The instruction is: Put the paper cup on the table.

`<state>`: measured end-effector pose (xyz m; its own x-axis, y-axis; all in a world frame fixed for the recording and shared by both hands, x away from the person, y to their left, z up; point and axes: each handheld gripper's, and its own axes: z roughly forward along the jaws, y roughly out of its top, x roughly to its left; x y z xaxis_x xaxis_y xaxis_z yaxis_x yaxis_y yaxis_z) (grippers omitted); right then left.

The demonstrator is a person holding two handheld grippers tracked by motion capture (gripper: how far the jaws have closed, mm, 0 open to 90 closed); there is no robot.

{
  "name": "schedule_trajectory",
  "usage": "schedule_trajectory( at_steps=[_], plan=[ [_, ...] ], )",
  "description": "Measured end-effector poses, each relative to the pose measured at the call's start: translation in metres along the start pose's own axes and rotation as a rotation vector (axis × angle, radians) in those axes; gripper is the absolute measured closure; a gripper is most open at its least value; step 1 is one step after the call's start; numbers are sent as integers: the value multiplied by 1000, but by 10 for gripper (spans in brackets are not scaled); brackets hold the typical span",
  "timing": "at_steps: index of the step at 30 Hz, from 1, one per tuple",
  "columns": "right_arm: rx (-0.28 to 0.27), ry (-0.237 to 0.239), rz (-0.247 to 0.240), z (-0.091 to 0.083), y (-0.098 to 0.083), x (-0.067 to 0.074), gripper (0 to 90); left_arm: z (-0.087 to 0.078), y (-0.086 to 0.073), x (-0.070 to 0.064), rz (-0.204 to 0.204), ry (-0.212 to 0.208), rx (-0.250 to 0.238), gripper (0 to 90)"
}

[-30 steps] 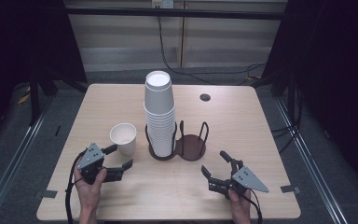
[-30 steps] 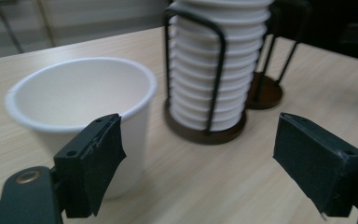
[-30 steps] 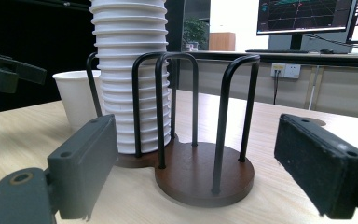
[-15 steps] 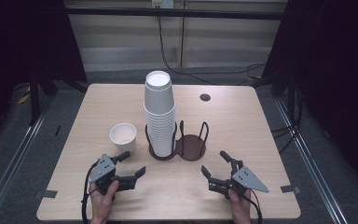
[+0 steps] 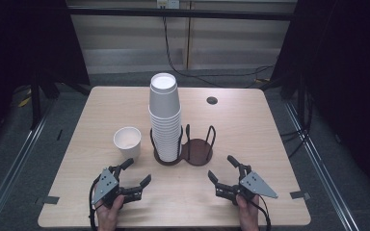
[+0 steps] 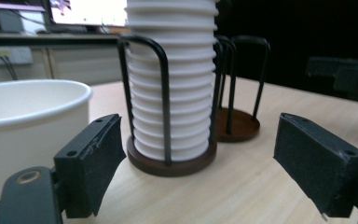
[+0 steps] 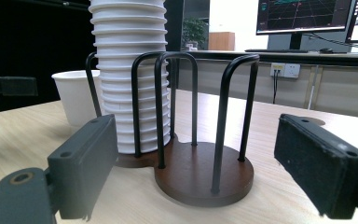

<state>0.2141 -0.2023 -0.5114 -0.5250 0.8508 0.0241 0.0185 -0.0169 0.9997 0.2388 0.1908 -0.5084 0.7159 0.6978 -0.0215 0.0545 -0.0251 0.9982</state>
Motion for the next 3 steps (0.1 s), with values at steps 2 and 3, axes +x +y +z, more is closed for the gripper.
schedule_trajectory(
  at_steps=[2,3],
  plan=[
    [0,2,1,0,0,0,130,0,0,-1,18,1,-3,154],
    [1,0,2,1,0,0,130,0,0,-1,18,1,-3,155]
  ],
)
